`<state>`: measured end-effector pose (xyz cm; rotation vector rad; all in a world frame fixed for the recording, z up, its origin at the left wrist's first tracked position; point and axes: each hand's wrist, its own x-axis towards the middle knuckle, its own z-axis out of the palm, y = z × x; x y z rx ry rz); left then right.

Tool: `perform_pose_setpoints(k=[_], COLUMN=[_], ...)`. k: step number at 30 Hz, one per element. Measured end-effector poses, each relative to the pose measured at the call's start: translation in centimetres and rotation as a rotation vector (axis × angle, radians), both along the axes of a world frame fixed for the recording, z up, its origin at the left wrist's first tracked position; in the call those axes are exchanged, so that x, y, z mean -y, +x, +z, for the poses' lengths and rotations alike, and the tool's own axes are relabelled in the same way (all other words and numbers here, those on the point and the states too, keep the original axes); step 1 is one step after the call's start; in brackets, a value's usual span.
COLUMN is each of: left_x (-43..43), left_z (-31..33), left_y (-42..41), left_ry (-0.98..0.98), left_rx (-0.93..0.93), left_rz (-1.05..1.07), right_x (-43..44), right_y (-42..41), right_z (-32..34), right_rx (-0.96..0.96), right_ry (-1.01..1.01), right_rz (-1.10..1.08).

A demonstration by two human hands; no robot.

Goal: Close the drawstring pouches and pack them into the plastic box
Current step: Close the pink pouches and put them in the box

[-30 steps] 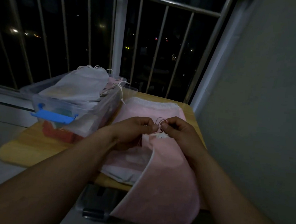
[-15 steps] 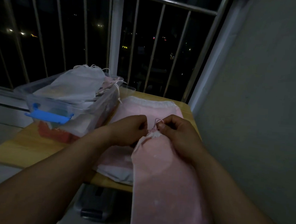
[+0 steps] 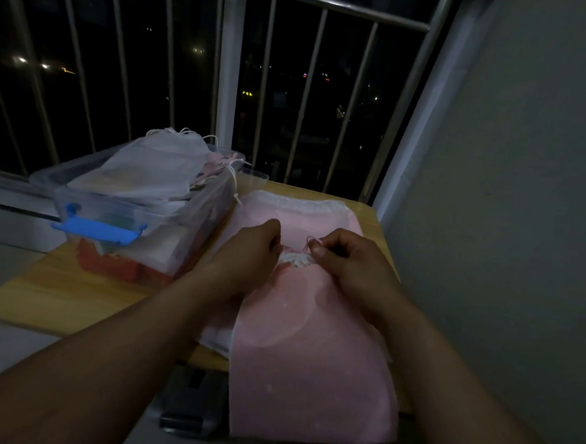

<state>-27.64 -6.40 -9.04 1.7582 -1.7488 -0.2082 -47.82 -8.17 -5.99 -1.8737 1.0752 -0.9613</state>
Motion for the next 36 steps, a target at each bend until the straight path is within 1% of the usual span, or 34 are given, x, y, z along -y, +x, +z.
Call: perform_pose_setpoints(k=[2, 4, 5, 8, 9, 10, 11, 12, 13, 14, 15, 17, 18, 19, 22, 24, 26, 28, 30, 32, 33, 34, 35, 36], left_x=[0.4, 0.7, 0.7, 0.1, 0.0, 0.0, -0.1, -0.2, -0.3, -0.5, -0.6, -1.5, -1.8, -1.7, -1.0, -0.6, -0.5, -0.6, -0.7, -0.4, -0.2, -0.2, -0.1, 0.0], left_z=[0.1, 0.3, 0.5, 2.1, 2.6, 2.8, 3.1, 3.4, 3.5, 3.4, 3.2, 2.8, 2.7, 2.5, 1.5, 1.2, 1.0, 1.2, 1.4, 1.2, 1.1, 1.0, 1.0, 1.0], left_y=[-0.3, -0.3, -0.1, 0.4, 0.5, 0.8, 1.1, 1.4, 1.6, 2.0, 2.0, 1.6, 1.2, 1.1, 1.3, 1.6, 1.9, 1.8, 1.6, 1.5, 1.6, 1.6, 1.5, 1.6], left_ry=[-0.004, 0.028, 0.043, 0.079, 0.129, 0.188, 0.245, 0.304, 0.368, 0.454, 0.525, 0.628, 0.637, 0.591, 0.383, 0.281, 0.245, 0.223, 0.229, 0.301, 0.326, 0.339, 0.335, 0.311], left_rx=[-0.153, -0.296, -0.342, -0.482, -0.585, -0.75, -1.005, -1.245, -1.298, -1.401, -1.384, -1.196, -1.155, -1.103, -0.978, -0.931, -0.977, -1.074, -1.181, -1.32, -1.36, -1.376, -1.351, -1.259], left_rz=[0.059, 0.091, 0.106, 0.138, 0.123, 0.101, 0.093, 0.021, -0.039, -0.101, -0.157, -0.189, -0.19, -0.142, -0.031, -0.023, -0.073, -0.134, -0.136, -0.141, -0.156, -0.166, -0.161, -0.148], right_x=[0.3, 0.9, 1.1, 1.2, 1.0, 1.1, 1.2, 1.6, 2.0, 2.4, 2.7, 3.1, 3.3, 3.3, 3.3, 3.0, 3.2, 3.7, 4.0, 4.2, 4.1, 4.2, 4.2, 4.2], right_y=[-0.1, -0.5, -0.9, -1.9, -2.1, -2.1, -2.1, -2.2, -2.1, -2.1, -2.0, -2.0, -2.0, -2.1, -2.9, -3.1, -3.0, -2.8, -2.8, -3.2, -3.3, -3.5, -3.6, -3.6], right_z=[0.1, 0.2, 0.2, 0.2, 0.2, 0.1, 0.0, -0.2, -0.4, -0.6, -0.8, -1.3, -1.6, -1.7, -1.7, -1.6, -1.9, -2.0, -2.0, -2.0, -1.8, -1.7, -1.6, -1.5], right_rx=[0.032, 0.023, 0.016, 0.035, 0.069, 0.111, 0.155, 0.199, 0.225, 0.24, 0.244, 0.239, 0.227, 0.215, 0.228, 0.231, 0.259, 0.339, 0.449, 0.554, 0.595, 0.597, 0.58, 0.518], right_ry=[0.026, 0.091, 0.164, 0.515, 0.571, 0.581, 0.567, 0.526, 0.488, 0.457, 0.437, 0.405, 0.4, 0.42, 0.578, 0.584, 0.524, 0.528, 0.635, 0.736, 0.771, 0.782, 0.788, 0.778], right_rz=[-0.011, -0.016, -0.014, 0.078, 0.101, 0.09, 0.054, 0.012, -0.033, -0.07, -0.106, -0.146, -0.151, -0.141, -0.037, -0.005, -0.077, -0.135, -0.172, -0.149, -0.125, -0.125, -0.145, -0.157])
